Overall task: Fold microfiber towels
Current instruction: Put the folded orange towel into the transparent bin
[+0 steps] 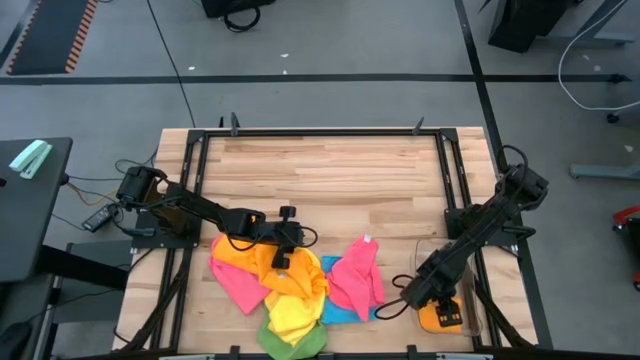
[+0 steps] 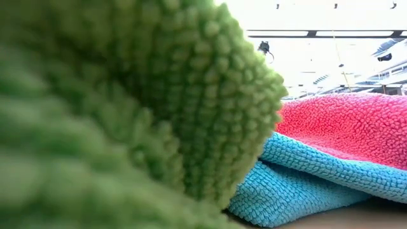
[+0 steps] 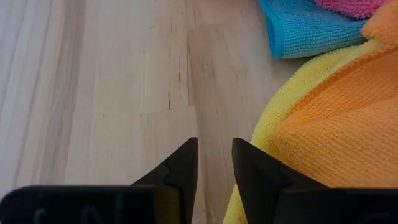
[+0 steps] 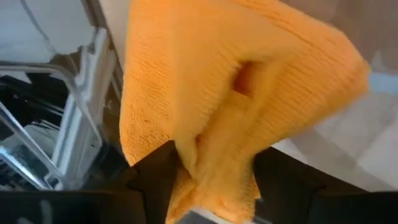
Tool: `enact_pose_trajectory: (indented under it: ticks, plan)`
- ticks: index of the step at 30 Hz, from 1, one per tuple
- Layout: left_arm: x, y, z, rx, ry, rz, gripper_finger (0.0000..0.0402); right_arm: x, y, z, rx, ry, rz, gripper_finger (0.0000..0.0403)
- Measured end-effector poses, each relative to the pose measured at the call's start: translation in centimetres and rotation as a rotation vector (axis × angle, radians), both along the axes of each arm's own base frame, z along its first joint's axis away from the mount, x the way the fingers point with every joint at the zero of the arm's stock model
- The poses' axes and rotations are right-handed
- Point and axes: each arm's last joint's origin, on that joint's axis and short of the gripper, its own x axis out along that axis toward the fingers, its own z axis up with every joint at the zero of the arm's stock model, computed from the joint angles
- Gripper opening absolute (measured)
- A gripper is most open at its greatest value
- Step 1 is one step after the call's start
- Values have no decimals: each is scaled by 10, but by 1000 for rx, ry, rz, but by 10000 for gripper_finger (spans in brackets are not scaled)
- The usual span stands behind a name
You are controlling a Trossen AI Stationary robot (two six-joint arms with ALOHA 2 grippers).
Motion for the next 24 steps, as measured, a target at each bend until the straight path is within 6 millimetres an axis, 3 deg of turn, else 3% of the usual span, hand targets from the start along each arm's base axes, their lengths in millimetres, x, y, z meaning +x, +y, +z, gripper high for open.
enact_pose_trajectory:
  ticks: [16, 24]
  plan:
    - [0, 0, 0, -5, 5, 6, 107, -15, -18, 32, -53, 9, -91, 218]
    - [0, 0, 0, -4, 5, 6, 107, -12, -24, 35, -182, -143, -132, 217]
